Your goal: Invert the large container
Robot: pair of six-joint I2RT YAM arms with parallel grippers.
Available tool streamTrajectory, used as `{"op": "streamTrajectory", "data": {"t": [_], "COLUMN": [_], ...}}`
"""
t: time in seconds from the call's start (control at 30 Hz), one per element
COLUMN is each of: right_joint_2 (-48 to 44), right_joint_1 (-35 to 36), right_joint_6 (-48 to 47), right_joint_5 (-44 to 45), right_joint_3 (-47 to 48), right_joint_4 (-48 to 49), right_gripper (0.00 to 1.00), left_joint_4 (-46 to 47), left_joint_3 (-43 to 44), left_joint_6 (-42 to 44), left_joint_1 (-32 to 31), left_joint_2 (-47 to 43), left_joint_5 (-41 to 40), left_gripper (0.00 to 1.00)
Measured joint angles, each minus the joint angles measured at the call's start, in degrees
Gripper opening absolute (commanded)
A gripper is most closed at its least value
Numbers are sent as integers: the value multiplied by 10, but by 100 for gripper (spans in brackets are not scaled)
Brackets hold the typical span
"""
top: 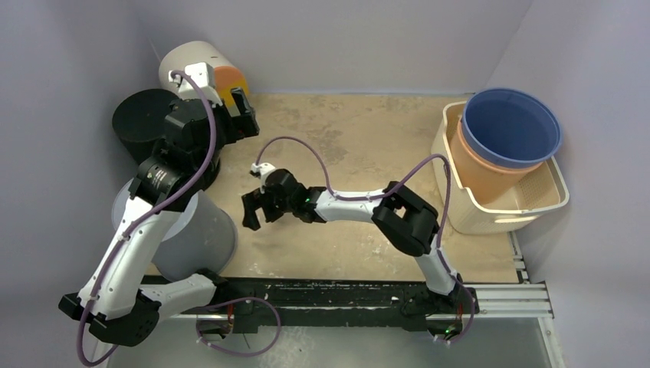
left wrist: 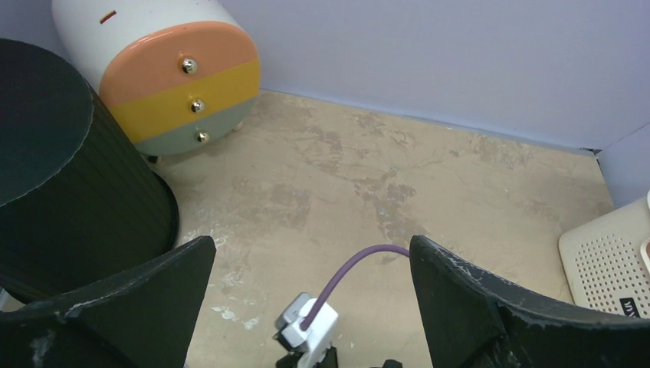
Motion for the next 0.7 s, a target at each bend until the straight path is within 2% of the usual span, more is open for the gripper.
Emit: {"op": "streamTrajectory", "data": {"t": [0.57,0.7], "right_joint_2": [177,196], "right_joint_1": [26,26], "right_joint_6": [19,28], "right_joint_5": [-146,-161], "right_joint_3": [246,276], "right_joint_4": [55,74], "right_gripper": [100,100], "left_joint_4": [0,5], "left_joint_3": [-1,-10], "left_joint_6": [13,13], "left_joint_1": [0,0], "left_joint_2": [-4,-11], "left_joint_5": [-5,-7], "left_gripper": [95,94]}}
